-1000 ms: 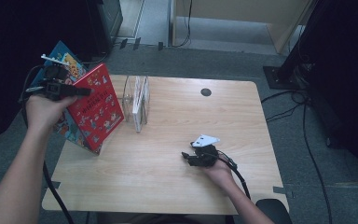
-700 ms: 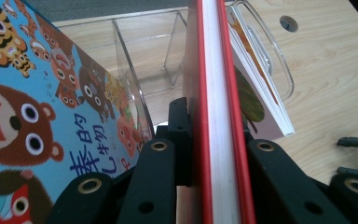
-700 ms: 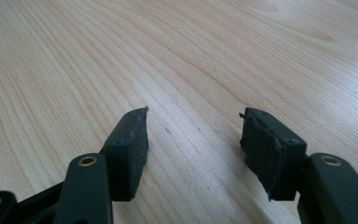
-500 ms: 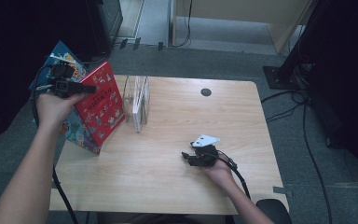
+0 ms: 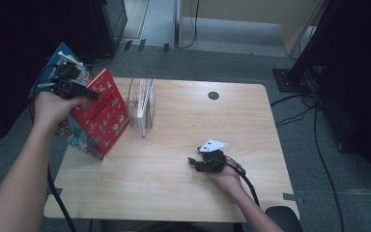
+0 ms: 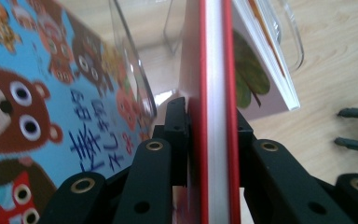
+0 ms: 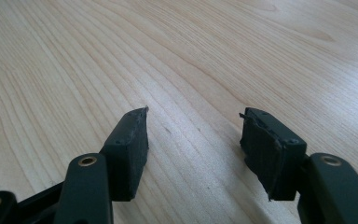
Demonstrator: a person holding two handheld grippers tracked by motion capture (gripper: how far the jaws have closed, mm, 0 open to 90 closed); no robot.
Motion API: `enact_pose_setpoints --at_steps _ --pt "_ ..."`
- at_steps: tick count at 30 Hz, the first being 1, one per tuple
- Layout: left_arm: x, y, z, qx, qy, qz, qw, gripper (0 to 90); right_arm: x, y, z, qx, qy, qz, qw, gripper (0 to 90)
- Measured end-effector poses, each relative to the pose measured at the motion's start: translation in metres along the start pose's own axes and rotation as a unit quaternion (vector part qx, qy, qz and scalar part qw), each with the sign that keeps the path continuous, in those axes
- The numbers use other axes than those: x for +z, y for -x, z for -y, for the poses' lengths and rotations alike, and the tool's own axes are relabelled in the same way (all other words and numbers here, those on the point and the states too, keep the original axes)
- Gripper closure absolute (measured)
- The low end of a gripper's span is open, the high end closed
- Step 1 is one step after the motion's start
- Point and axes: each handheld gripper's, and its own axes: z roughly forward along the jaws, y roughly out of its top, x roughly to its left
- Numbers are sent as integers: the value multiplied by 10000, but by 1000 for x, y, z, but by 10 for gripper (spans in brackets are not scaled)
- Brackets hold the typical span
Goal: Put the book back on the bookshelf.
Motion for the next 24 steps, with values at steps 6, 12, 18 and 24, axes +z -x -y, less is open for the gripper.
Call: enact_pose_setpoints --at_steps 6,12,18,24 --pt "-2 2 -6 110 -417 -71 9990 774 0 0 0 5 -3 2 10000 413" --pt "-1 -1 -8 -15 -328 -65 9994 789 0 0 0 4 -2 -1 10000 414" --pt "0 -4 -12 -66 -294 -54 9995 799 0 0 0 3 -1 1 10000 414" --pt "1 -10 -17 -289 -231 -150 9992 798 0 0 0 2 0 1 10000 414"
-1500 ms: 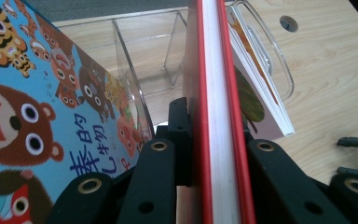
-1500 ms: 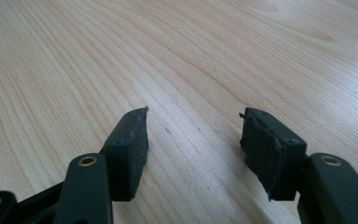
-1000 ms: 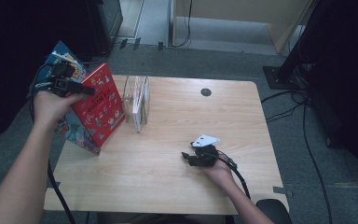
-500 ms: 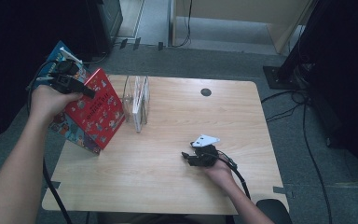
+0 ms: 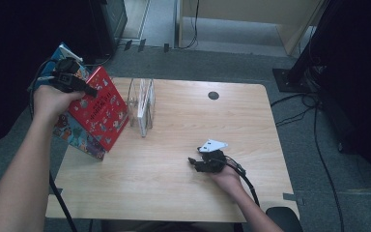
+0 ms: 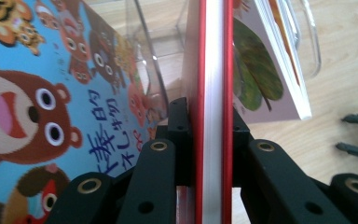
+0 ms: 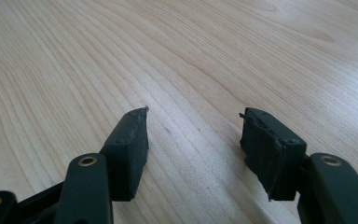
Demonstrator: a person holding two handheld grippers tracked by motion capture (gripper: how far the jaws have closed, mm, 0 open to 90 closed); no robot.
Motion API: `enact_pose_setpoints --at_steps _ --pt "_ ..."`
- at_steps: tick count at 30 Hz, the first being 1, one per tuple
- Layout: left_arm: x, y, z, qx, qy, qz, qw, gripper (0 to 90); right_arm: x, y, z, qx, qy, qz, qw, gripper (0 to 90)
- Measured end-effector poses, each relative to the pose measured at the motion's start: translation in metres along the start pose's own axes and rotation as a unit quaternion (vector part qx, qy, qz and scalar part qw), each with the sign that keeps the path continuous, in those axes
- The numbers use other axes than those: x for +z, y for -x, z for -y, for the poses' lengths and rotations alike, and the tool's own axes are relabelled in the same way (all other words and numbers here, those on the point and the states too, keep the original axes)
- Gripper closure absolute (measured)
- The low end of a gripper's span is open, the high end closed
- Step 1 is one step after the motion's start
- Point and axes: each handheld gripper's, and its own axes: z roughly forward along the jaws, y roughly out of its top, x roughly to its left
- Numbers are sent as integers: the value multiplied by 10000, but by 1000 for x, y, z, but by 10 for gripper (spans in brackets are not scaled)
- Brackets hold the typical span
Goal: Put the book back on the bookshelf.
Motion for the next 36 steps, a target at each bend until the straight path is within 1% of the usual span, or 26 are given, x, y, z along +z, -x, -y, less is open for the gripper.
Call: enact_pose_setpoints --at_steps 3,6,9,10,13,14,18,24,25,29,30,33,34,36 --pt "0 -3 -4 -204 47 16 9998 797 0 0 0 -1 -1 0 10000 414" --pt "2 -6 -9 -357 119 57 9993 797 0 0 0 -6 1 0 10000 414" --pt "5 -7 -13 -425 147 85 9990 797 0 0 0 -6 1 1 10000 414" --pt "7 -7 -14 -390 127 78 9991 797 0 0 0 -5 1 1 10000 413" --pt "10 -6 -19 -393 180 51 9991 797 0 0 0 -6 1 2 10000 414" --pt "10 -6 -21 -385 163 70 9991 797 0 0 0 -5 1 2 10000 414" --pt "12 -9 -26 -447 200 126 9987 797 0 0 0 13 5 20 10000 413" --pt "13 -10 -34 -472 263 151 9984 795 0 0 0 16 4 26 10000 413" --pt "12 -11 -35 -482 300 131 9983 795 0 -1 0 17 4 25 10000 413" --pt "10 -15 -39 -552 422 232 9973 794 0 -1 0 15 8 37 10000 413" --pt "11 -15 -39 -568 417 194 9973 794 0 -1 0 15 9 43 10000 413" --pt "15 -14 -41 -509 368 116 9980 794 0 -1 0 21 13 54 10000 413" --pt "17 -15 -41 -482 335 110 9982 793 0 -1 0 19 10 51 10000 413" --pt "19 -16 -40 -531 387 173 9977 793 0 -1 0 21 12 56 10000 413"
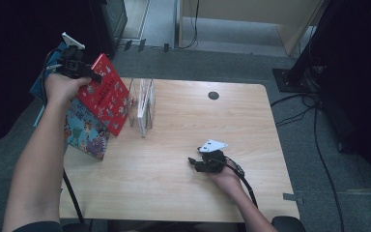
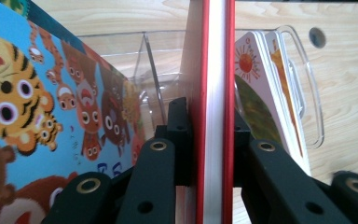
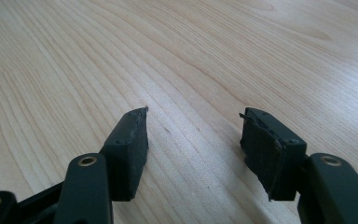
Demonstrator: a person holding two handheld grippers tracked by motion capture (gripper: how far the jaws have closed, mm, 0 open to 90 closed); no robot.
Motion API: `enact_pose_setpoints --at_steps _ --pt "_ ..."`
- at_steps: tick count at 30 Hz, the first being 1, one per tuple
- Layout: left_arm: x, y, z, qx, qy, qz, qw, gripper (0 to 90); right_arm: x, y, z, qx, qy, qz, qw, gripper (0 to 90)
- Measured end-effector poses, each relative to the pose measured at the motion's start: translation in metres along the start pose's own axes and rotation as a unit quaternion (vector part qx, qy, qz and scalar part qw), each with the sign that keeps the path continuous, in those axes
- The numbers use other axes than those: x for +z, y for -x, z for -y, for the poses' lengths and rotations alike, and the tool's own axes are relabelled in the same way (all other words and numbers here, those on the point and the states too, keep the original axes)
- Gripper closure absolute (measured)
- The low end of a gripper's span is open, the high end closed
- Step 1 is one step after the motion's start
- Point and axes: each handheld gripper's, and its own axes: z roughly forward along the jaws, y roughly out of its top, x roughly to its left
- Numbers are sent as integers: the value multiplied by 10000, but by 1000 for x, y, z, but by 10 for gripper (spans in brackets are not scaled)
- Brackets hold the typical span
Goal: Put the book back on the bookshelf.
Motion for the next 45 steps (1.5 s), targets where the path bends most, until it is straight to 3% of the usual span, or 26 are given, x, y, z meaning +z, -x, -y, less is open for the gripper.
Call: enact_pose_setpoints --at_steps 7,12,15,18,24,28,30,33,35,41,45 --pt "0 -5 2 15 -9 22 10000 783 -1 -1 1 62 -13 34 10000 411" --pt "0 -4 2 48 -5 42 10000 703 -1 -1 1 46 -14 41 10000 402" --pt "-3 -6 2 -31 58 79 9999 659 -2 -1 1 54 -19 48 10000 400" --pt "-8 -7 3 -13 16 -66 10000 620 -2 -1 2 52 -14 55 10000 398" --pt "-25 -9 4 -46 285 -104 9995 589 -2 -1 2 55 -19 56 10000 398" --pt "-31 -8 5 -15 289 -219 9993 565 -2 -1 2 47 -14 57 10000 398" --pt "-37 -8 6 -15 480 -254 9985 563 -2 -1 2 59 -20 55 10000 397" --pt "-43 -6 9 29 548 -111 9984 553 -2 -1 2 62 -22 53 10000 393" --pt "-44 0 12 191 490 -140 9985 552 -3 -1 2 52 -16 44 10000 392" --pt "-38 4 21 205 557 137 9981 529 -4 -1 3 48 -20 38 10000 383" --pt "-35 9 27 334 530 165 9979 515 -5 -1 4 37 -35 37 10000 371"
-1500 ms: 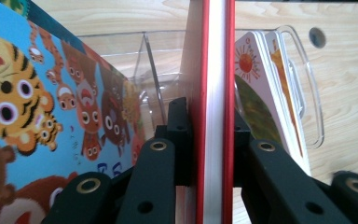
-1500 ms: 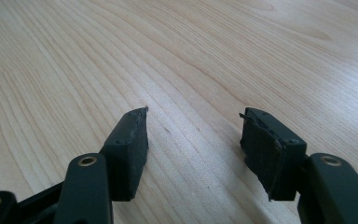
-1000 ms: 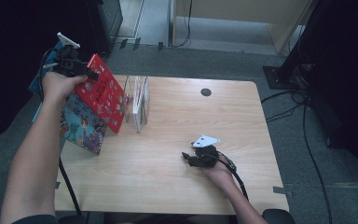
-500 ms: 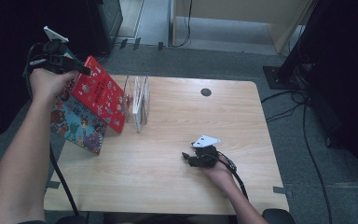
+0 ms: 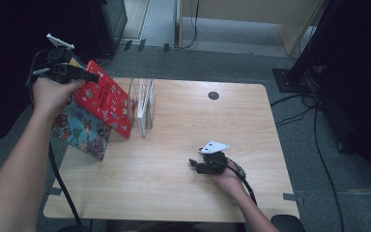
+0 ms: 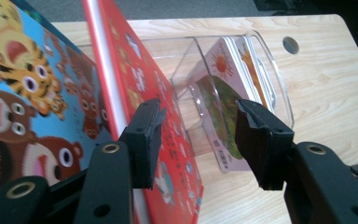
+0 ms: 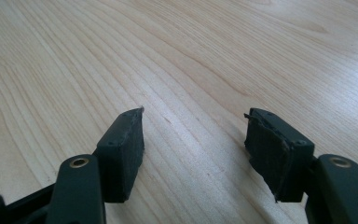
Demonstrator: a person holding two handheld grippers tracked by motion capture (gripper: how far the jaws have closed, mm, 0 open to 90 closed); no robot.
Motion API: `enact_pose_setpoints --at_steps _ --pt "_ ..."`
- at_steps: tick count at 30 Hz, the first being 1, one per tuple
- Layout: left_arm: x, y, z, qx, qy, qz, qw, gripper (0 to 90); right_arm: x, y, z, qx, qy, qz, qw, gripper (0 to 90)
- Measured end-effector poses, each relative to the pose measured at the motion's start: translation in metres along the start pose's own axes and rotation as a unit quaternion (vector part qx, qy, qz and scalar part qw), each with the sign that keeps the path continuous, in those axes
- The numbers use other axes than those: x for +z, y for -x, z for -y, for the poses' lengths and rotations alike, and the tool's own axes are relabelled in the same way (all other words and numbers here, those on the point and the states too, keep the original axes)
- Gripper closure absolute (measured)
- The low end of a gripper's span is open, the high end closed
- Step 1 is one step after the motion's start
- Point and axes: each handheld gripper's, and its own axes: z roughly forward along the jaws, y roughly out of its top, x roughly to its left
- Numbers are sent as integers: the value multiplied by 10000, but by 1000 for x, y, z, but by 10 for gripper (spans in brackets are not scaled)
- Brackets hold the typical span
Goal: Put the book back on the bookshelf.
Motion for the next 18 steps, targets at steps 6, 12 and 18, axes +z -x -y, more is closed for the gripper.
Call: enact_pose_setpoints --at_steps 6,12,18 --pt "-1 10 11 121 25 70 9999 487 0 0 0 -3 -1 -5 10000 369" --pt "2 16 24 173 68 220 9996 478 0 0 0 -24 -21 -21 10000 338" --pt "8 25 37 235 128 477 9985 473 0 0 0 -24 -21 -22 10000 337"
